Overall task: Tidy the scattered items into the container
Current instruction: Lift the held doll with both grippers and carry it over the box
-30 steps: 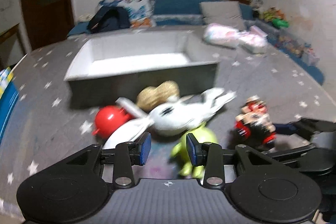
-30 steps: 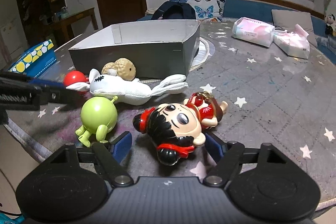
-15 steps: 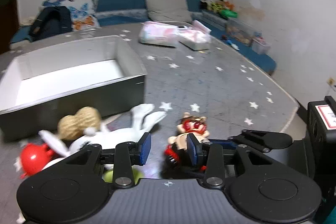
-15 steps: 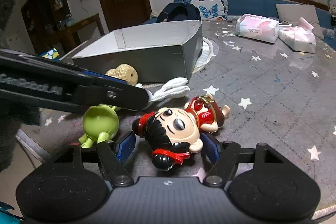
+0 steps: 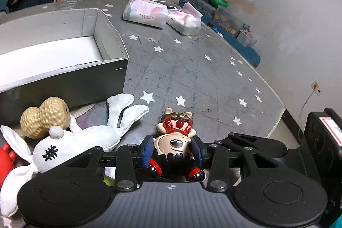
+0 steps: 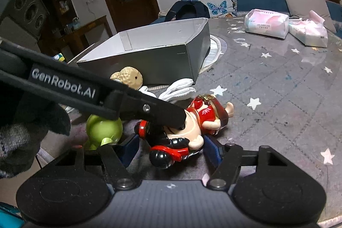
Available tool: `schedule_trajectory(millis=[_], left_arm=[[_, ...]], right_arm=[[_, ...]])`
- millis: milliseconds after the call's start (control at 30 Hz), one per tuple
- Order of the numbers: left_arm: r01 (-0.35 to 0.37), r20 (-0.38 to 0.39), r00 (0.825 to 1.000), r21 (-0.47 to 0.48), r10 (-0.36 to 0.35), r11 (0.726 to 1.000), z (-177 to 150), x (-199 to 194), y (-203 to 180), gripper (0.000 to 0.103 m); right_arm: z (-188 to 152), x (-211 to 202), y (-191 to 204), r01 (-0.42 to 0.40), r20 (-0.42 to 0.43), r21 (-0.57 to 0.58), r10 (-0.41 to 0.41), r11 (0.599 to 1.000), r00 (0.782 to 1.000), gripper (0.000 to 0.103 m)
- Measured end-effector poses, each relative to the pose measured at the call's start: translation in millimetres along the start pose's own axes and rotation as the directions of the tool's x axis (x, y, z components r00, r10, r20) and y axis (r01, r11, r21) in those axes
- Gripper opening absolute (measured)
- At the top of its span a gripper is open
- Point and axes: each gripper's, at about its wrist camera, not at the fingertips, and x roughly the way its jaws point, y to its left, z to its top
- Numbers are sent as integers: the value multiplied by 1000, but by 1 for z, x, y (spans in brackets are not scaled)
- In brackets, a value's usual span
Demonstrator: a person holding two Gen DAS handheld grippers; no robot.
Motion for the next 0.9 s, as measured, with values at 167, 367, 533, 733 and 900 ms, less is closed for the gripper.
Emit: schedule_trajectory(millis=[167, 367, 533, 733, 900], left_arm=[[32, -9, 999, -56, -33, 998, 3, 2, 11, 46], [48, -1, 999, -118, -48, 992, 3, 5, 22, 51], [48, 4, 999, -135, -48, 990, 3, 6, 23, 50], [48, 16, 999, -142, -46, 989, 1, 3, 22, 49], [61, 73, 996, -160, -50, 985, 5, -14, 21, 49]], right_arm=[[2, 1, -3, -6, -2, 2, 6, 1000, 1000, 65], [4, 7, -3, -13, -10, -9, 13, 1000, 1000, 65], [4, 7, -1, -14, -11, -15, 14, 1000, 1000, 64], [6, 5, 3, -12, -13, -29, 12, 999, 1000, 64], [17, -3, 10, -10, 13, -76, 11, 997, 1000, 64]])
